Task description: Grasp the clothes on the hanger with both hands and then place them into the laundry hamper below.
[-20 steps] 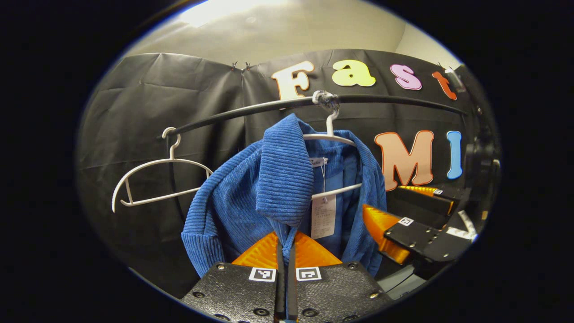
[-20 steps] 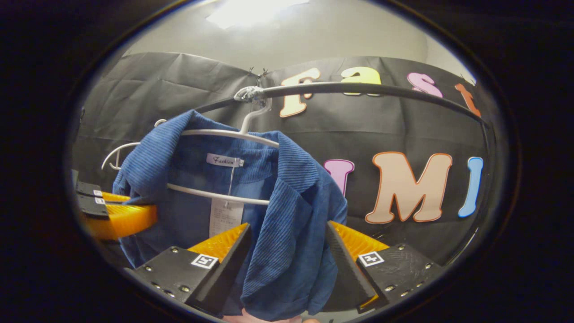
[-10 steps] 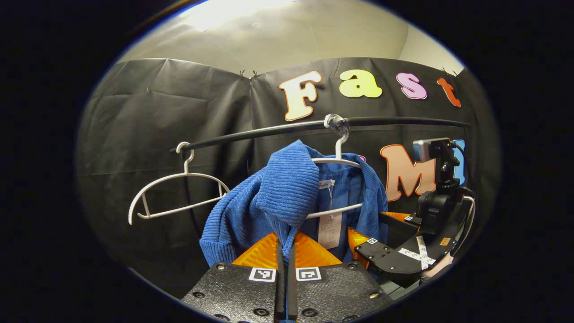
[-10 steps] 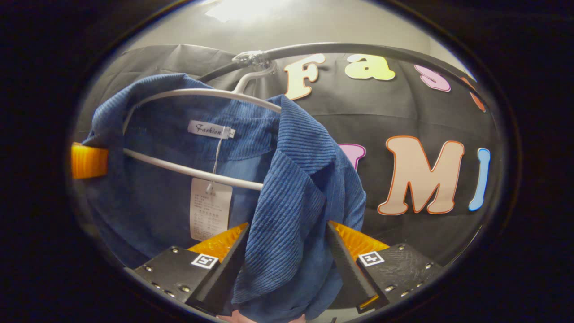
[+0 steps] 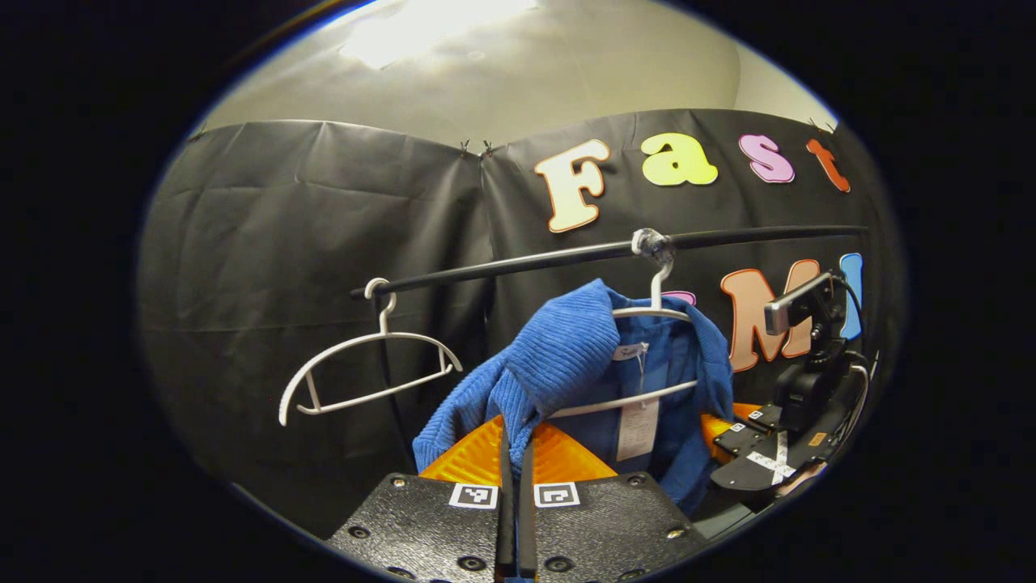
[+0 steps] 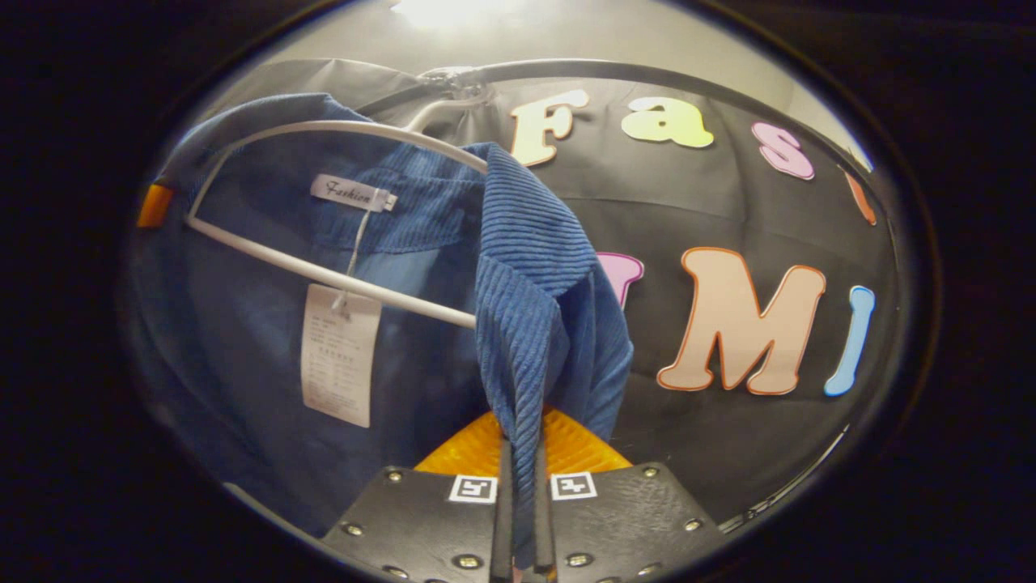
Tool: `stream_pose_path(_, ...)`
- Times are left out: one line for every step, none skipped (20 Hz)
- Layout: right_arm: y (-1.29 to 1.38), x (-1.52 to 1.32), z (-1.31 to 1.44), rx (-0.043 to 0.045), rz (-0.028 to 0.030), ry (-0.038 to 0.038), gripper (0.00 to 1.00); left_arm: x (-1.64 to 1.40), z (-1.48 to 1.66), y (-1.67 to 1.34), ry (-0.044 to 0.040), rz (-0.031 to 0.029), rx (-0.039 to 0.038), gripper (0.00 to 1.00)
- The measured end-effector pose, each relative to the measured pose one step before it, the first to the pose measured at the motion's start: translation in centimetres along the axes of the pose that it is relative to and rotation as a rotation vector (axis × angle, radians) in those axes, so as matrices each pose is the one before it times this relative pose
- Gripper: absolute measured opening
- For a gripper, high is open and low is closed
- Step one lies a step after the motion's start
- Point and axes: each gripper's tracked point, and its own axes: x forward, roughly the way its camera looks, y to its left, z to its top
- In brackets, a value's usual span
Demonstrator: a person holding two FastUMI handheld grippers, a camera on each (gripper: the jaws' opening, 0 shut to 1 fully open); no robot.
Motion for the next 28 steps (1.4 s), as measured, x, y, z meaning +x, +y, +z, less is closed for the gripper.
stream_pose_path(-0.518, -0.055, 0.010, -0.00519, -0.01719, 0.00251, 0.10, -0.015, 0.299, 0.305, -0.00690, 0.00862, 0.00335, 0.02)
stream_pose_path(-0.714, -0.022, 0.235, -0.00326, -0.01802, -0.00273, 0.10, -0.104, 0.310, 0.324, -0.00640, 0.00909, -0.00038, 0.00)
stream_pose_path(-0.646, -0.037, 0.292, -0.00272, -0.01901, -0.00588, 0.10, -0.048, 0.459, 0.374, -0.00998, 0.00734, -0.00247, 0.02)
stream_pose_path(-0.846, 0.102, 0.345, -0.00497, -0.01906, -0.00649, 0.10, -0.008, 0.363, 0.349, -0.00757, 0.00898, -0.00272, 0.05)
stream_pose_path(-0.899, 0.226, 0.285, -0.00566, -0.01737, -0.00788, 0.10, 0.041, 0.458, 0.297, -0.00845, 0.00604, -0.00351, 0.05)
stream_pose_path(-0.926, 0.239, 0.279, -0.00461, -0.01606, -0.00630, 0.10, -0.039, 0.317, 0.418, -0.00590, 0.00933, -0.00419, 0.00)
stream_pose_path(-0.985, 0.308, 0.179, -0.00340, -0.01813, -0.00638, 0.10, 0.108, 0.343, 0.343, -0.00664, 0.00651, -0.00474, 0.02)
stream_pose_path(-0.916, 0.289, 0.378, -0.00050, -0.01715, -0.00952, 0.10, 0.138, 0.346, 0.380, -0.00662, 0.00581, -0.00206, 0.02)
stream_pose_path(-0.834, 0.302, 0.227, 0.00519, -0.01542, -0.00975, 0.10, 0.039, 0.303, 0.373, -0.00663, 0.00479, 0.00042, 0.02)
stream_pose_path(-0.797, 0.429, 0.436, 0.00741, -0.01472, -0.00878, 0.10, 0.173, 0.360, 0.290, -0.00601, 0.00345, 0.00018, 0.02)
stream_pose_path(-0.587, 0.284, 0.277, 0.00335, -0.01166, -0.00671, 0.10, 0.126, 0.146, 0.324, -0.00307, 0.00419, -0.00157, 0.02)
stream_pose_path(-0.511, 0.183, 0.508, -0.00330, -0.01095, -0.01123, 0.10, 0.189, 0.283, 0.297, -0.00552, 0.00187, -0.00575, 0.05)
stream_pose_path(-0.328, 0.035, 0.429, -0.00052, -0.01152, -0.01398, 0.10, 0.136, 0.123, 0.313, -0.00076, 0.00297, -0.00567, 0.02)
stream_pose_path(-0.325, 0.206, 0.414, 0.00243, -0.00863, -0.01291, 0.10, 0.233, 0.245, 0.267, -0.00415, 0.00102, -0.00566, 0.02)
stream_pose_path(-0.332, 0.142, 0.372, 0.00613, -0.00771, -0.01031, 0.05, 0.233, 0.137, 0.354, -0.00414, 0.00355, -0.00200, 0.02)
stream_pose_path(-0.294, 0.302, 0.302, 0.00837, -0.00655, -0.00616, 0.10, 0.350, 0.127, 0.391, -0.00370, 0.00500, 0.00337, 0.02)
stream_pose_path(-0.369, 0.422, 0.142, 0.00893, -0.00572, -0.00573, 0.14, 0.268, -0.041, 0.463, -0.00196, 0.00381, 0.00526, 0.02)
stream_pose_path(-0.191, 0.351, 0.129, 0.00445, -0.00290, -0.00517, 0.10, 0.329, -0.008, 0.247, 0.00085, 0.00283, 0.00057, 0.02)
stream_pose_path(-0.137, 0.339, 0.223, -0.00259, -0.00179, -0.00555, 0.10, 0.317, -0.014, 0.206, -0.00079, -0.00099, -0.00271, 0.02)
stream_pose_path(-0.152, 0.330, 0.416, -0.00280, -0.00514, -0.01068, 0.10, 0.349, 0.034, 0.163, -0.00147, 0.00013, -0.00376, 0.02)
stream_pose_path(-0.119, 0.196, 0.266, 0.00057, -0.00518, -0.00950, 0.10, 0.295, -0.094, 0.155, -0.00349, -0.00030, 0.00070, 0.02)
stream_pose_path(-0.181, 0.348, 0.216, 0.00208, -0.00499, -0.00642, 0.10, 0.406, -0.124, 0.113, -0.00113, -0.00133, 0.00975, 0.02)
stream_pose_path(-0.194, 0.286, 0.033, 0.00293, -0.00516, -0.00495, 0.10, 0.406, -0.199, 0.152, -0.00040, -0.00244, 0.01392, 0.02)
stream_pose_path(-0.088, 0.381, 0.008, 0.00408, -0.00482, -0.00493, 0.10, 0.373, -0.156, 0.121, -0.00204, -0.00204, 0.01283, 0.02)
stream_pose_path(-0.121, 0.349, 0.085, 0.00554, -0.00278, -0.00388, 0.10, 0.387, -0.233, 0.050, -0.00052, -0.00354, 0.00696, 0.02)
stream_pose_path(-0.084, 0.266, 0.016, 0.00577, -0.00355, -0.00169, 0.10, 0.437, -0.226, 0.096, -0.00028, -0.00414, 0.00258, 0.02)
stream_pose_path(-0.032, 0.336, -0.089, 0.00430, 0.00083, -0.00083, 0.10, 0.478, -0.389, 0.040, 0.00279, -0.00523, -0.00168, 0.02)
stream_pose_path(-0.079, 0.278, 0.085, 0.00262, -0.00034, -0.00413, 0.10, 0.424, -0.281, 0.010, 0.00017, -0.00841, -0.00572, 0.02)
